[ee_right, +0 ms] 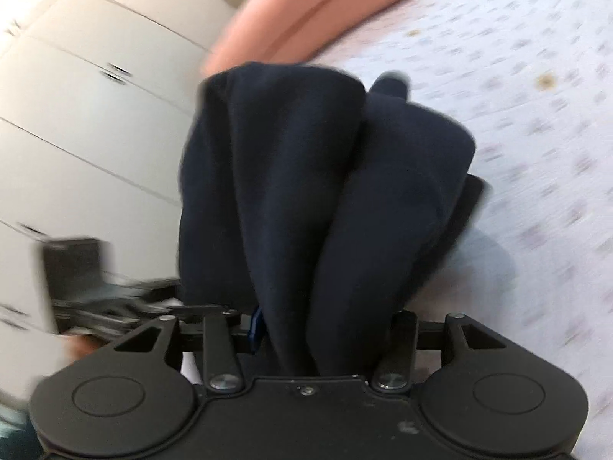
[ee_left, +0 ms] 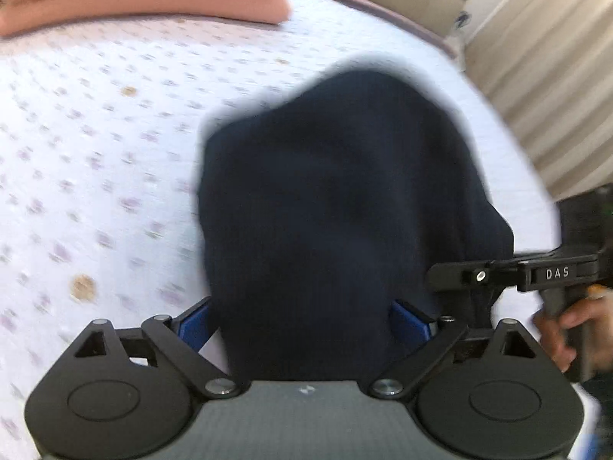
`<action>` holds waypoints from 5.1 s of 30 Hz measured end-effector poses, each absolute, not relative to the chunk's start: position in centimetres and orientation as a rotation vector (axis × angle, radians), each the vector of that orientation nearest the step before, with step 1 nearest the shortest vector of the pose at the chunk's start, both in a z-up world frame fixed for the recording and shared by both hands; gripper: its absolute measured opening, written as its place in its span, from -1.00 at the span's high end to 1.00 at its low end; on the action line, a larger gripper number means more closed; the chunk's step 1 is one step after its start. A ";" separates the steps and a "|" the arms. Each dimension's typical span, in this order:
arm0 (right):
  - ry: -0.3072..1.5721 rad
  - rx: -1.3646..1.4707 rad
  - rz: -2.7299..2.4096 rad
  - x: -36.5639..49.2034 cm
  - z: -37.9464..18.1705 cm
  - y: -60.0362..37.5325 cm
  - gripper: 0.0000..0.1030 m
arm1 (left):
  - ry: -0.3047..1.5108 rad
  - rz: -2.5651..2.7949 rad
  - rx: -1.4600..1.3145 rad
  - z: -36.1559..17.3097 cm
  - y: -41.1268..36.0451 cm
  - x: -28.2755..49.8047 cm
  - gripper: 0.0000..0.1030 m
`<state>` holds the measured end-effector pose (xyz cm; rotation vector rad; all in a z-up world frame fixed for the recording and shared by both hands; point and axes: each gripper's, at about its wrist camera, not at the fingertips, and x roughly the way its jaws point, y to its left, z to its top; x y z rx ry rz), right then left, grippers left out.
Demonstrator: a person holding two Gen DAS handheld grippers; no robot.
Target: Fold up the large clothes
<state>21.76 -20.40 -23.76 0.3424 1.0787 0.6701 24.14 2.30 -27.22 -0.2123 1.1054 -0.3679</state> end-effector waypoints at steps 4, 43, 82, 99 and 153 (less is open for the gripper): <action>1.003 0.228 0.718 21.8 -25.4 -21.0 -0.60 | 1.090 -0.384 -0.289 -28.7 3.8 23.7 -1.00; 1.031 -0.072 0.253 5.0 -13.2 -19.5 -0.99 | 1.103 -0.015 0.146 -19.9 -0.2 7.4 -1.00; 1.088 -0.238 0.401 3.8 -14.1 -13.6 -0.99 | 1.058 -0.063 0.064 -17.3 0.6 5.9 -1.00; 1.078 -0.250 0.397 3.7 -13.9 -13.6 -0.99 | 1.064 -0.079 0.082 -17.8 0.1 5.7 -1.00; 1.095 -0.267 0.414 3.5 -14.3 -13.2 -0.99 | 1.045 -0.110 0.184 -18.1 -0.7 5.8 -1.00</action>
